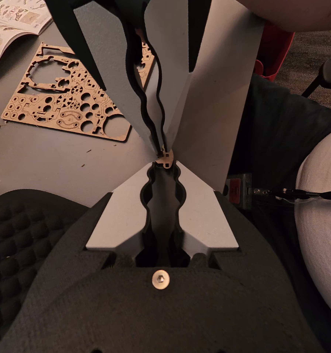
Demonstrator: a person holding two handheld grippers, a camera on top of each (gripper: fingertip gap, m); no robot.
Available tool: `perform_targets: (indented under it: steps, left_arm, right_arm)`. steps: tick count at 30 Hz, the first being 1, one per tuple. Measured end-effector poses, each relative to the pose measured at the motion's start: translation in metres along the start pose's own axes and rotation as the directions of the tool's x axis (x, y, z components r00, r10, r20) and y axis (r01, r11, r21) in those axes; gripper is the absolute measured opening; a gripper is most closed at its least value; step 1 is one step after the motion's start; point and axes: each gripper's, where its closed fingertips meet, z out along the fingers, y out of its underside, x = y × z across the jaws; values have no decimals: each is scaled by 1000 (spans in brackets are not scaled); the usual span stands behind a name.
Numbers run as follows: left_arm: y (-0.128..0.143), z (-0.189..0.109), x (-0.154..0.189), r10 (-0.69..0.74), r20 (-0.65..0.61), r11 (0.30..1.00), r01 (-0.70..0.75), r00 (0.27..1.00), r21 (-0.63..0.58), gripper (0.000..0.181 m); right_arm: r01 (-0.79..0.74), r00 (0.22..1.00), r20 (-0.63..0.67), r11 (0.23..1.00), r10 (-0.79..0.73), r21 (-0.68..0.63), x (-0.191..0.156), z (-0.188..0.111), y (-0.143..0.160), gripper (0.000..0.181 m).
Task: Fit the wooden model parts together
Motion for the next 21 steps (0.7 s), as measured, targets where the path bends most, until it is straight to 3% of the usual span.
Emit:
perform_targets:
  steps: [21]
  left_arm:
    - [0,0,0,-1,-1,1000,1,1000,0,17]
  right_arm:
    - [3,1000,-15,999,-2,45,2,-8,-2,6]
